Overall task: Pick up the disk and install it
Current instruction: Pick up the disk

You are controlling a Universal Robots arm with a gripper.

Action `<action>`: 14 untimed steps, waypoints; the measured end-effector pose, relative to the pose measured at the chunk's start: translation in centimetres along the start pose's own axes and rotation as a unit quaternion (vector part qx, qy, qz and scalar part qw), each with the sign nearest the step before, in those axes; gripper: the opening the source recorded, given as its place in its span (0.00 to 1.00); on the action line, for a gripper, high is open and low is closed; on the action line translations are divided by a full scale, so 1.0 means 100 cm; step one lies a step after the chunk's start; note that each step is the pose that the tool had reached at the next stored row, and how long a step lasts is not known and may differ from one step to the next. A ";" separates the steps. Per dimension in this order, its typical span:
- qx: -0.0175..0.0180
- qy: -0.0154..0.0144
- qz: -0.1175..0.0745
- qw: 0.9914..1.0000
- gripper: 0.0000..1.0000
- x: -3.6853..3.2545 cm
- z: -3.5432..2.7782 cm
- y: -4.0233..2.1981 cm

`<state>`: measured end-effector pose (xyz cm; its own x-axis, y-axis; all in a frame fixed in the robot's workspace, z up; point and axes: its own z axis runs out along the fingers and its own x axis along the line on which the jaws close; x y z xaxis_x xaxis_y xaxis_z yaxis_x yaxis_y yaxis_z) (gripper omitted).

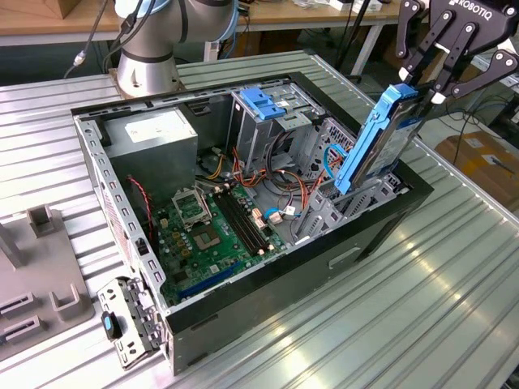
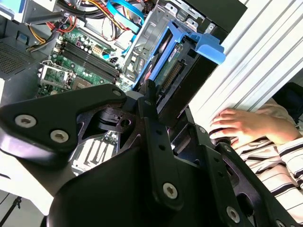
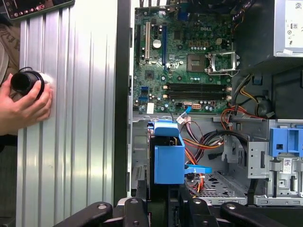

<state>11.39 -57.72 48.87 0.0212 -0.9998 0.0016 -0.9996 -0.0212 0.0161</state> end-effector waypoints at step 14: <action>0.002 -0.002 0.000 1.000 0.35 -0.0068 0.0061 -0.0003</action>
<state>11.39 -57.05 48.26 0.0213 -0.9998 -0.0022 -0.9997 -0.0213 0.0120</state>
